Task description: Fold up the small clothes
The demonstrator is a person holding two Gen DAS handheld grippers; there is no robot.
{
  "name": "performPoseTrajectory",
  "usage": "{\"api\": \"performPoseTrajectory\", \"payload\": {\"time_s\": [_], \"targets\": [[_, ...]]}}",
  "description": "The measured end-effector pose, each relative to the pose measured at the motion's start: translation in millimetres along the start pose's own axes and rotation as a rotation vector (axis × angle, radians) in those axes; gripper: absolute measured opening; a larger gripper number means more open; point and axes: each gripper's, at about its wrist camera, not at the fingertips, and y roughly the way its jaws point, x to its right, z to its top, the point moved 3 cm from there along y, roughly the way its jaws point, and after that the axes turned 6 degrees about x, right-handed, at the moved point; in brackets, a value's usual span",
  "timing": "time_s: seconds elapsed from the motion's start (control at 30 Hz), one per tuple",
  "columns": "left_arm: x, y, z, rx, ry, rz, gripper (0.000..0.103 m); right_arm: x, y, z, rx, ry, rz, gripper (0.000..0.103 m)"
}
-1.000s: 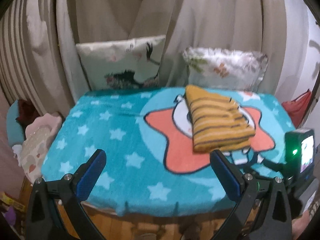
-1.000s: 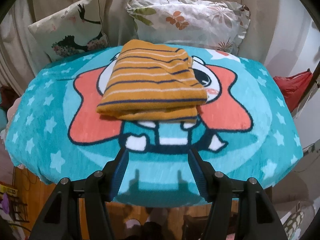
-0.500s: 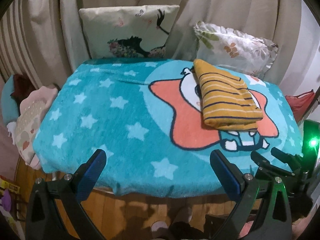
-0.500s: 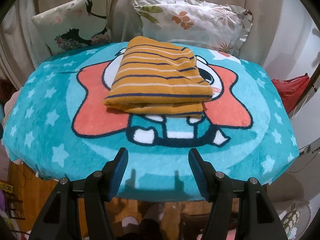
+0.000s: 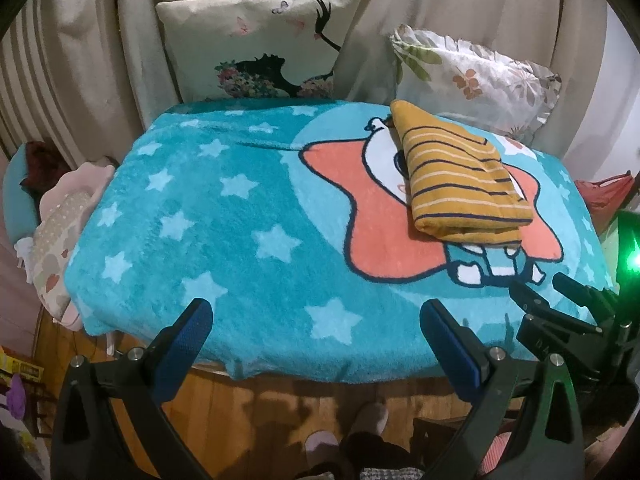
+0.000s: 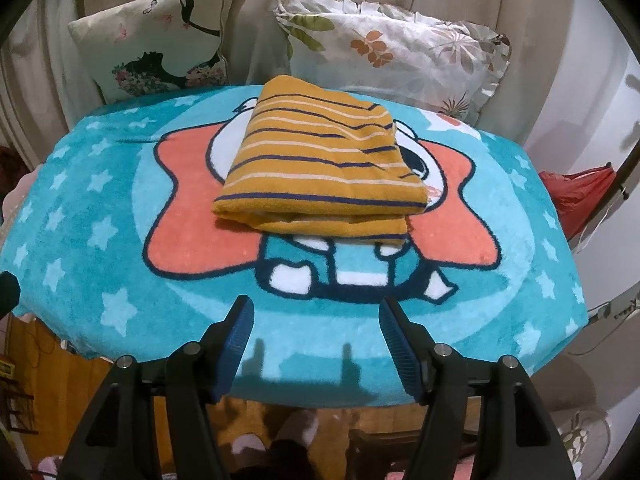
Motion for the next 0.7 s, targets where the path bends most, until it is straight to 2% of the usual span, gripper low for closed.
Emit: {"api": "performPoseTrajectory", "payload": {"time_s": [0.43,0.7], "targets": [[14,9,-6,-0.043,0.022,-0.040,0.103,16,-6,-3,0.003,0.014,-0.047,0.071],[11,11,-8,-0.054,0.013,-0.036,0.103,7,-5,-1,-0.002,-0.008,-0.046,0.071]]}}
